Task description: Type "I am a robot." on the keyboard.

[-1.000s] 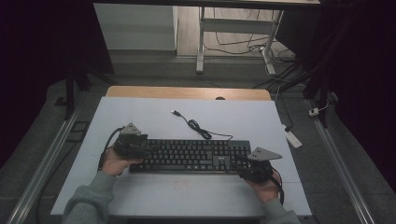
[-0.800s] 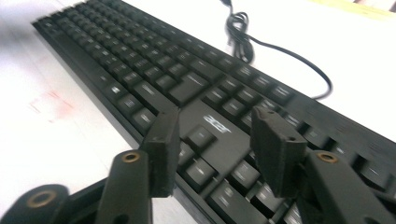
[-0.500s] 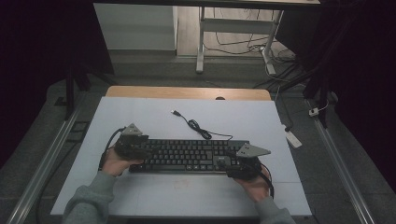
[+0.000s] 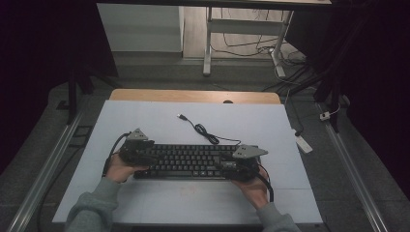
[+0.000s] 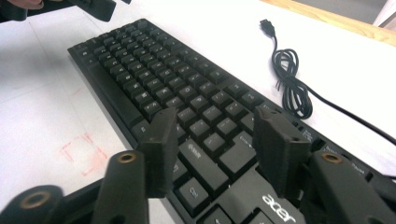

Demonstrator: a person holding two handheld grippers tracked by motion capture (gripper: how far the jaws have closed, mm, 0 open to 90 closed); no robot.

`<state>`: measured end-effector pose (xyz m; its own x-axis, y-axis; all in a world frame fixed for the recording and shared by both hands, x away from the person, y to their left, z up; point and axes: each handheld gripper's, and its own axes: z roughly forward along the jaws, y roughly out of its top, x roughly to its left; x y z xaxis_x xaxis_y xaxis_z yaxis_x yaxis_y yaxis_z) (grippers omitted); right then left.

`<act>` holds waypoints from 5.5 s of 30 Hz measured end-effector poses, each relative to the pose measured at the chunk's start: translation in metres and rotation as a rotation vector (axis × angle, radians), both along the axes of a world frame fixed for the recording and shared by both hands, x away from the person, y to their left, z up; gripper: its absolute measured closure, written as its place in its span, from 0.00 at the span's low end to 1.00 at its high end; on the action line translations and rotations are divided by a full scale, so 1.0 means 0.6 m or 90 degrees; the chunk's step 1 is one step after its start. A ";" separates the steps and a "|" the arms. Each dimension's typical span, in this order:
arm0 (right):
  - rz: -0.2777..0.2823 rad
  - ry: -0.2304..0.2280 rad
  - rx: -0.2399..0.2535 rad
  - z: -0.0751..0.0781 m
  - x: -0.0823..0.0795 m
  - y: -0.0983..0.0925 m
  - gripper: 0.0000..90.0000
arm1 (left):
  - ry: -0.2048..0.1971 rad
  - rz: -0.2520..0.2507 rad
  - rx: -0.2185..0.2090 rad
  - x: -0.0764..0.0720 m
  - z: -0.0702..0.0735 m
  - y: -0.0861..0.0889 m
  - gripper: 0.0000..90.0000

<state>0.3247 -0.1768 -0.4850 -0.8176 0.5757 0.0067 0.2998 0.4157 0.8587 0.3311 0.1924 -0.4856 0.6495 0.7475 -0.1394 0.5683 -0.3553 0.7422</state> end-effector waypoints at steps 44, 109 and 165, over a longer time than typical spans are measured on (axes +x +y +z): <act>0.065 0.048 -0.089 -0.040 0.079 0.145 0.99 | -0.003 -0.011 0.014 0.000 -0.002 -0.010 0.32; 0.037 0.026 -0.041 -0.015 0.034 0.035 0.60 | -0.010 0.013 0.004 0.001 -0.001 -0.002 0.33; 0.037 0.030 -0.054 -0.019 0.036 0.037 0.60 | 0.032 -0.121 0.066 -0.012 -0.047 -0.088 0.99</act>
<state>0.3464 -0.1547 -0.4962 -0.8495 0.5275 -0.0003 0.3124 0.5036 0.8055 0.3242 0.1399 -0.5135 0.7743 0.6243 -0.1029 0.5186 -0.5329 0.6687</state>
